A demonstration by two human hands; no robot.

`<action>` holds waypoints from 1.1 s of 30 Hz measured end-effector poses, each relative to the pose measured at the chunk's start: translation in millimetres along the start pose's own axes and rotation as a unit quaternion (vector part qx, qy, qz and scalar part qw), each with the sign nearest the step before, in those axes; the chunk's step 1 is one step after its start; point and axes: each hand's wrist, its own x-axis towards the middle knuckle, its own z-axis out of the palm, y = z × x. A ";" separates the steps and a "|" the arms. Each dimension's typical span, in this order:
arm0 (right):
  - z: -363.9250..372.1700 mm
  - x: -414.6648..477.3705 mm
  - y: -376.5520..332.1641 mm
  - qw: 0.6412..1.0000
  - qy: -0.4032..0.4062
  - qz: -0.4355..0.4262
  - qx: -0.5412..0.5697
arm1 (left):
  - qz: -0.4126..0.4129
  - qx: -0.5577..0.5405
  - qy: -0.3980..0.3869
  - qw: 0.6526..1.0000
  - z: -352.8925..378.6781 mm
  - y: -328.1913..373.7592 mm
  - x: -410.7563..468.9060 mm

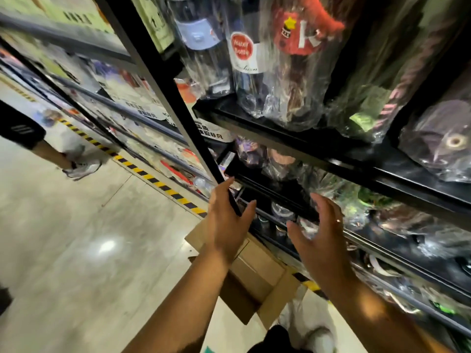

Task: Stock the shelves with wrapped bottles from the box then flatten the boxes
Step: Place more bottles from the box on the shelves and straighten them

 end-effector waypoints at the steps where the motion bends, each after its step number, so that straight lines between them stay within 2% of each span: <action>1: 5.0 5.6 3.8 1.000 -0.009 0.009 -0.002 | -0.012 0.004 -0.006 1.000 -0.7 -3.7 -5.0; 5: 25.8 27.7 14.4 0.997 -0.032 0.067 0.004 | -0.010 0.051 -0.021 0.998 0.4 -21.5 -4.3; 9: 43.4 45.5 24.1 0.991 -0.027 0.131 0.025 | -0.041 -0.001 -0.061 0.997 0.6 -27.5 17.4; 14: 86.0 81.0 44.1 0.985 0.000 0.171 0.024 | -0.053 -0.028 -0.113 0.992 29.0 -49.9 81.0; 17: 121.4 102.5 53.5 0.982 0.065 0.178 0.005 | -0.063 -0.056 -0.120 0.989 51.1 -67.1 122.3; 19: 142.7 112.4 59.9 0.977 0.118 0.175 -0.005 | -0.042 -0.068 -0.117 0.990 67.3 -79.1 149.2; 23: 172.6 130.8 71.1 0.957 0.207 0.199 0.046 | -0.021 -0.073 -0.125 0.989 91.7 -98.4 182.9; 28: 196.0 140.2 79.9 0.937 0.266 0.221 0.056 | -0.026 -0.064 -0.143 0.987 119.8 -117.2 206.4; 33: 205.4 160.3 84.3 0.935 0.270 0.229 0.014 | -0.011 -0.085 -0.135 0.987 137.5 -127.1 226.2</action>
